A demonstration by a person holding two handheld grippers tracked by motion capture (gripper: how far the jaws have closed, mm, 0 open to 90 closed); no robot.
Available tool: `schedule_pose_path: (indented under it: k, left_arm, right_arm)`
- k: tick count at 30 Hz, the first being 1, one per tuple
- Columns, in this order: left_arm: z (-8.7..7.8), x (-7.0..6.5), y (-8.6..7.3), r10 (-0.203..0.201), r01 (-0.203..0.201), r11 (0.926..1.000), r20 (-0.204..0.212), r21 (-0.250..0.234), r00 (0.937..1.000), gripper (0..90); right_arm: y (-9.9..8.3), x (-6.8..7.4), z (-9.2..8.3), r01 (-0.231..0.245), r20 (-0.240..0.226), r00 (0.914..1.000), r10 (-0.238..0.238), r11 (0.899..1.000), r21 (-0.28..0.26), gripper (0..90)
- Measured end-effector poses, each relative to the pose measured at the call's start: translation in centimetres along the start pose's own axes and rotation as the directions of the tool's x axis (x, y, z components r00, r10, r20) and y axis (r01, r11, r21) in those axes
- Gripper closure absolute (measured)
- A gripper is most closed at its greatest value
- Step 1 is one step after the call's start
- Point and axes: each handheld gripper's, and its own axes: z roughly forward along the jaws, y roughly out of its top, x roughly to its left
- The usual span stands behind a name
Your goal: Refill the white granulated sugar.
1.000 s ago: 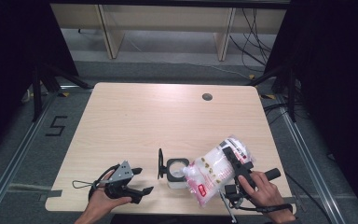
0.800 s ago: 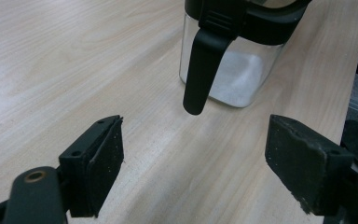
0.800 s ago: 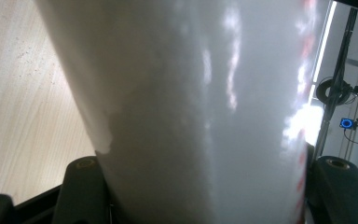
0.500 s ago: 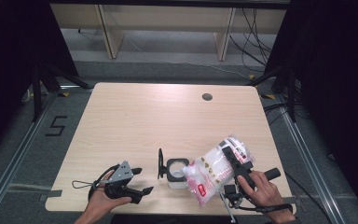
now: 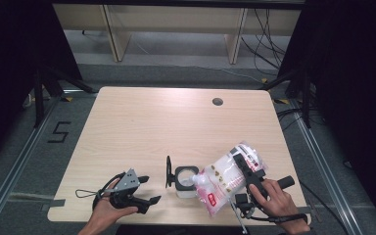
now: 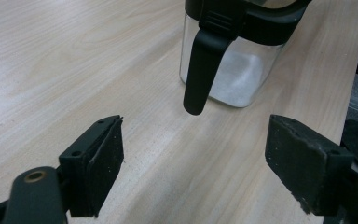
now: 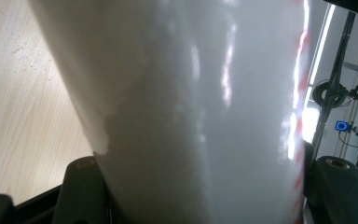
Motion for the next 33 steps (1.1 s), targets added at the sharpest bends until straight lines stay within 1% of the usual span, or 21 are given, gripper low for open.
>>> schedule_pose_path:
  k: [1, 2, 3, 4, 6, 7, 11, 14, 15, 16, 18, 19, 20, 21, 22, 23, 25, 27, 29, 30, 33]
  left_arm:
    - [0.01, -0.02, -0.08, -0.003, 0.003, 1.0, 0.0, 0.003, 1.0, 18.9]
    - [-0.07, -0.05, -0.06, 0.001, -0.001, 1.0, 0.002, 0.008, 1.0, 18.9]
    - [-0.03, -0.03, -0.09, -0.002, 0.002, 1.0, 0.0, 0.002, 1.0, 19.0]
    - [-0.03, -0.03, -0.09, -0.002, 0.002, 1.0, 0.0, 0.002, 1.0, 19.0]
    - [-0.09, 0.13, 0.0, 0.016, -0.016, 0.9998, 0.004, 0.006, 0.9999, 18.9]
    - [-0.02, -0.08, -0.12, -0.009, 0.009, 0.9999, 0.003, -0.005, 1.0, 19.0]
    - [-0.07, 0.08, 0.0, 0.009, -0.009, 0.9999, 0.003, 0.005, 1.0, 18.9]
    - [-0.13, -0.02, -0.07, 0.004, -0.004, 0.9999, -0.002, 0.013, 1.0, 18.9]
    - [-0.06, -0.05, -0.08, -0.007, 0.007, 1.0, 0.005, -0.001, 1.0, 19.0]
    - [-0.06, -0.05, -0.08, -0.007, 0.007, 1.0, 0.005, -0.001, 1.0, 18.9]
    - [-0.03, 0.14, -0.05, 0.023, -0.023, 0.9997, 0.004, -0.004, 0.9997, 18.9]
    - [-0.06, -0.05, -0.13, -0.004, 0.004, 1.0, 0.0, 0.002, 1.0, 18.9]
    - [-0.06, -0.05, -0.13, -0.004, 0.004, 1.0, 0.0, 0.002, 1.0, 18.9]
    - [-0.1, -0.05, -0.1, -0.003, 0.003, 1.0, -0.003, -0.004, 1.0, 19.0]
    - [-0.1, -0.05, -0.1, -0.003, 0.003, 1.0, -0.003, -0.004, 1.0, 18.9]
    - [-0.17, 0.25, 0.05, 0.032, -0.032, 0.9995, 0.006, 0.009, 0.9995, 18.9]
    - [-0.12, 0.17, -0.08, 0.03, -0.03, 0.9995, 0.002, 0.001, 0.9995, 18.9]
    - [-0.14, 0.05, -0.1, 0.007, -0.007, 1.0, -0.004, 0.002, 1.0, 18.9]
    - [-0.11, 0.11, -0.06, 0.006, -0.006, 1.0, 0.002, 0.002, 1.0, 18.9]
    - [-0.1, 0.06, -0.11, 0.002, -0.002, 1.0, -0.001, 0.001, 1.0, 18.9]
    - [-0.22, 0.23, -0.05, 0.034, -0.034, 0.9994, 0.0, 0.007, 0.9994, 19.0]
  right_arm:
    - [0.01, 0.01, -0.06, -0.002, -0.006, 1.0, 0.003, 1.0, 0.008, 39.6]
    - [0.03, -0.25, -0.02, 0.035, 0.005, 0.9994, -0.035, 0.999, -0.002, 39.6]
    - [0.01, -0.11, -0.04, 0.022, -0.008, 0.9997, -0.022, 1.0, 0.009, 39.6]
    - [-0.03, -0.2, 0.06, 0.033, 0.007, 0.9994, -0.033, 0.999, -0.011, 39.6]
    - [-0.05, -0.25, 0.08, 0.031, 0.007, 0.9995, -0.031, 0.999, -0.01, 39.6]
    - [-0.07, -0.25, 0.09, 0.026, 0.009, 0.9996, -0.026, 1.0, -0.01, 39.7]
    - [-0.16, -0.18, 0.03, 0.014, 0.011, 0.9998, -0.014, 1.0, -0.008, 39.7]
    - [-0.17, -0.16, 0.06, 0.013, 0.009, 0.9999, -0.013, 1.0, -0.007, 39.7]
    - [-0.21, 0.09, 0.06, -0.019, 0.001, 0.9998, 0.019, 1.0, -0.002, 39.7]
    - [-0.18, -0.16, 0.06, 0.012, 0.015, 0.9998, -0.012, 1.0, -0.012, 39.7]
    - [-0.15, -0.26, 0.05, 0.015, 0.013, 0.9998, -0.015, 1.0, -0.012, 39.7]
    - [-0.13, -0.29, 0.05, 0.015, 0.015, 0.9998, -0.015, 1.0, -0.012, 39.7]
    - [-0.11, -0.28, 0.03, 0.012, 0.016, 0.9998, -0.012, 1.0, -0.011, 39.7]
    - [-0.11, 0.02, -0.04, -0.029, -0.006, 0.9996, 0.029, 1.0, 0.005, 39.7]
    - [-0.11, 0.02, -0.04, -0.029, -0.006, 0.9996, 0.029, 1.0, 0.005, 39.7]
    - [-0.05, 0.02, -0.09, -0.026, -0.006, 0.9996, 0.026, 1.0, 0.008, 39.6]
    - [0.0, -0.02, -0.06, -0.024, -0.003, 0.9997, 0.024, 1.0, 0.007, 39.7]
    - [-0.04, -0.05, -0.05, -0.012, 0.001, 0.9999, 0.012, 1.0, -0.001, 39.7]
    - [0.02, -0.32, -0.05, 0.025, 0.012, 0.9996, -0.025, 1.0, -0.007, 39.6]
    - [-0.02, -0.04, -0.04, -0.012, 0.003, 0.9999, 0.012, 1.0, 0.001, 39.6]
    - [-0.03, -0.12, -0.05, -0.01, 0.002, 0.9999, 0.01, 1.0, 0.002, 39.7]
